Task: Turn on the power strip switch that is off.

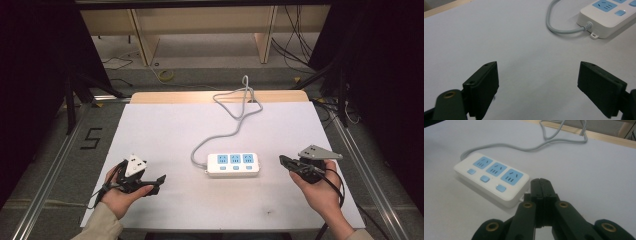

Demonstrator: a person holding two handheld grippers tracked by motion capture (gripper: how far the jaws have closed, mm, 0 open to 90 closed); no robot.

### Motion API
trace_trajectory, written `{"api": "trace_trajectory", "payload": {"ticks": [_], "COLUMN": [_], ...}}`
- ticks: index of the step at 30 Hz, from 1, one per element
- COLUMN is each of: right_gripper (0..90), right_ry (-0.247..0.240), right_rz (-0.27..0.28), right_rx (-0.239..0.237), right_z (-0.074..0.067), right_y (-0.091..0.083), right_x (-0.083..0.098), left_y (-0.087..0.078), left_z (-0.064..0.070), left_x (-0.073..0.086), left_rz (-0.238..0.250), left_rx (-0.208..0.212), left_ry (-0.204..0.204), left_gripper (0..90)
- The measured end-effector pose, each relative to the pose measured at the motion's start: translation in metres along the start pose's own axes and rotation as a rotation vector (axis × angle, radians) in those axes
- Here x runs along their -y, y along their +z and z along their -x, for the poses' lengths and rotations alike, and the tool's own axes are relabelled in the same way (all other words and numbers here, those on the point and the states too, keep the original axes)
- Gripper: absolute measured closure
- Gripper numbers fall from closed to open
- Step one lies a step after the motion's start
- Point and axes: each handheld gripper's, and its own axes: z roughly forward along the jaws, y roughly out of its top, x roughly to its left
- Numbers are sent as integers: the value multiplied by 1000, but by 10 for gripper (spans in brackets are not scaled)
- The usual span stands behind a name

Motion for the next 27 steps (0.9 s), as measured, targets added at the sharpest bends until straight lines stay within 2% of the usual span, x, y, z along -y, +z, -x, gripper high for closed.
{"api": "trace_trajectory", "payload": {"ticks": [13,27], "right_gripper": [900,900], "right_ry": [-18,-23], "right_rz": [-16,-27], "right_rx": [-30,-45], "right_z": [-9,-15], "right_y": [16,26], "right_x": [-10,-16], "left_y": [0,1], "left_z": [0,0], "left_x": [0,0], "left_rz": [-3,-8], "left_rx": [-1,-1], "left_ry": [4,7], "left_gripper": [168,168]}}
